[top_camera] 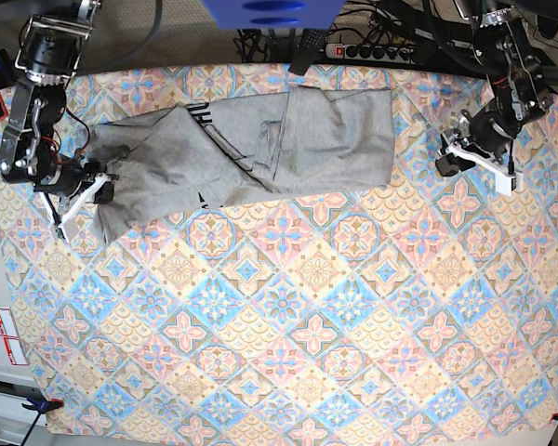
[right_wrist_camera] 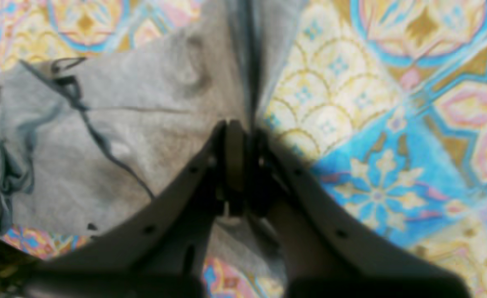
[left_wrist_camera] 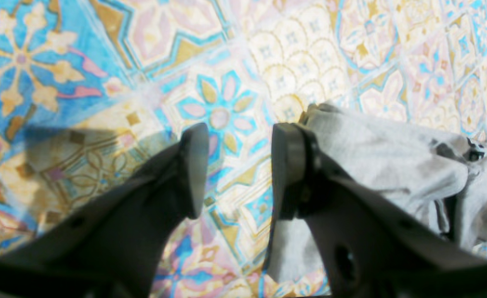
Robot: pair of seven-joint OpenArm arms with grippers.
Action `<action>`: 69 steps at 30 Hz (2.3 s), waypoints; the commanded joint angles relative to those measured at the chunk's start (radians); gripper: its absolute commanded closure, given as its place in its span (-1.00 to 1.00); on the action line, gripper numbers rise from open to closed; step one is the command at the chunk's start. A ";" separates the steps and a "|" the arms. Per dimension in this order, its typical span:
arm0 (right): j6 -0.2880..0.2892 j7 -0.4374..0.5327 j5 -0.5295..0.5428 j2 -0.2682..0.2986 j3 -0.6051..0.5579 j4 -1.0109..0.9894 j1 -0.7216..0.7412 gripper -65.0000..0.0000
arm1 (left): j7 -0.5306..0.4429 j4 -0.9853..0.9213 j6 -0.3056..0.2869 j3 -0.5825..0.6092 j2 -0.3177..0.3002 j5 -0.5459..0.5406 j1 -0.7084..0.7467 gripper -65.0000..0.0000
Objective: Fold the T-shirt properly
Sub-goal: 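Release with the left gripper and regrasp the strip end with the right gripper, then lift the strip end with the right gripper and fold it over the middle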
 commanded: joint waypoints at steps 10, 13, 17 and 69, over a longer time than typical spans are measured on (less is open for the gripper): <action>0.004 0.022 0.016 -0.037 -0.114 0.277 -0.131 1.00 | -0.011 0.017 -0.006 -0.005 -0.016 -0.014 0.008 0.28; 0.004 0.024 0.016 -0.068 -0.191 0.323 -0.148 1.00 | -0.011 0.017 -0.006 -0.004 -0.016 -0.014 0.009 0.28; 0.004 0.026 0.016 -0.100 -0.303 0.343 -0.150 1.00 | -0.011 0.017 -0.006 -0.002 -0.016 -0.014 0.009 0.28; 0.204 0.022 0.011 -0.237 -1.101 0.148 0.346 0.96 | -0.013 0.013 0.000 -0.001 0.015 0.000 0.037 0.29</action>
